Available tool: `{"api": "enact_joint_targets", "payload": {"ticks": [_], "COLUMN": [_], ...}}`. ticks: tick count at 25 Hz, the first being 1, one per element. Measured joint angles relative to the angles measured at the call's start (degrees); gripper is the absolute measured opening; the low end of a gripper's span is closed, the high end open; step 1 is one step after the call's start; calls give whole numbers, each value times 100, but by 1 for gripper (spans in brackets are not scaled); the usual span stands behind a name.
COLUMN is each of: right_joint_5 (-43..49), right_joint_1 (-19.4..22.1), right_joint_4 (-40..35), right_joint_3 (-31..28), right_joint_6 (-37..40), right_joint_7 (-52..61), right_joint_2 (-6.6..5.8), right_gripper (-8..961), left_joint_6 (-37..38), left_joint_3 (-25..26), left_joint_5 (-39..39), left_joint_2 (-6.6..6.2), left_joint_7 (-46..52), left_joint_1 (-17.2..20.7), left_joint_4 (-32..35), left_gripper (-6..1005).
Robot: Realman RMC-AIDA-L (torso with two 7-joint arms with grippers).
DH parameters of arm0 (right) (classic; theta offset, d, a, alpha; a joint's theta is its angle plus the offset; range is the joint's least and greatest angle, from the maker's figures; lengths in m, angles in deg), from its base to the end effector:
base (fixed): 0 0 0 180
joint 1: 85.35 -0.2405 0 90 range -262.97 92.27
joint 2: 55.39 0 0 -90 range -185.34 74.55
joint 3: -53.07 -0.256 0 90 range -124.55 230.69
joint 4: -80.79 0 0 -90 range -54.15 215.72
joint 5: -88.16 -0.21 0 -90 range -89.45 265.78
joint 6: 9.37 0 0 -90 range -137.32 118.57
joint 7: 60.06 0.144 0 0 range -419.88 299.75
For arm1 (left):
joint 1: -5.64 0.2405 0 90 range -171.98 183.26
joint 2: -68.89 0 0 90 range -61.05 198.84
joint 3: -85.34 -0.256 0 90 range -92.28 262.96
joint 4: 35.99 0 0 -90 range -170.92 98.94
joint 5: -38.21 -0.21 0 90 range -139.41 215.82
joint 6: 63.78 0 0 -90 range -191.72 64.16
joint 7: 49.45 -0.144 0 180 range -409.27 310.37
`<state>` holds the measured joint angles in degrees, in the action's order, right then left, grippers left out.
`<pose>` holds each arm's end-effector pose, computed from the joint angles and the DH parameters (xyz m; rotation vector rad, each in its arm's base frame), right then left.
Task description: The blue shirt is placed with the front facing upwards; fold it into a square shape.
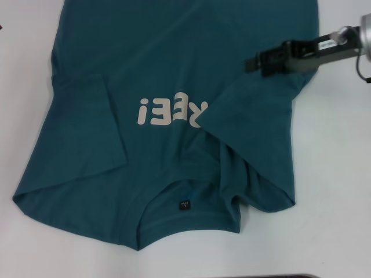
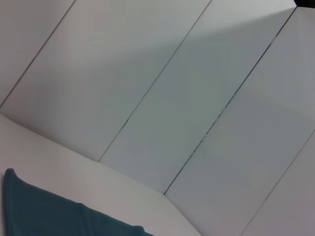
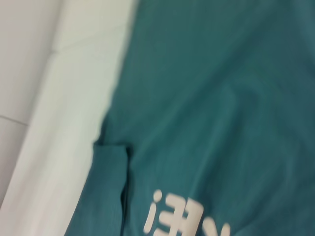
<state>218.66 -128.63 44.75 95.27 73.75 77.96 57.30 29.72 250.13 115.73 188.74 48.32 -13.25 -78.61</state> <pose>0.2415 0.3922 0.0225 -2.4002 1.7287 0.3470 -0.3296 0.2873 0.0919 -1.9720 -1.1163 -1.1870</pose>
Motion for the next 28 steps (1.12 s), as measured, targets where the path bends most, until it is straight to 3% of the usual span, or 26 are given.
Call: {"api": "enact_joint_targets", "payload": {"ticks": [3, 7, 13, 17, 23, 26, 28], "right_joint_5": [-523, -1171, -1977, -2234, -2180, -2000, -1954], "right_joint_1": [493, 1025, 1550, 1735, 1881, 1891, 1868], "right_joint_4": [-161, -168, -112, -137, -182, -262, -275], "right_joint_3": [-247, -405, -657, -969, -1180, -1098, -1096], "right_joint_6": [-227, -198, 342, 682, 718, 926, 1002], "right_joint_7": [-1500, -2805, -3194, -3302, -3629, -3586, -3389], "right_joint_2": [89, 118, 52, 100, 208, 192, 162], "right_gripper": [497, 604, 792, 942, 944, 943, 943], "left_joint_6": [27, 64, 116, 189, 258, 515, 773], "left_joint_3": [1, -1, 0, 0, -35, -87, -98], "left_joint_5": [1, 0, 64, 132, 114, 25, -59], "left_joint_2": [-9, -13, -14, 1, 6, -90, -255], "left_joint_7": [14, 22, 122, 170, 288, 897, 1933], "left_joint_1": [13, 33, 71, 76, 102, 162, 286], "left_joint_4": [0, 4, 74, 80, 152, 179, 199], "left_gripper": [886, 886, 886, 886, 886, 886, 886]}}
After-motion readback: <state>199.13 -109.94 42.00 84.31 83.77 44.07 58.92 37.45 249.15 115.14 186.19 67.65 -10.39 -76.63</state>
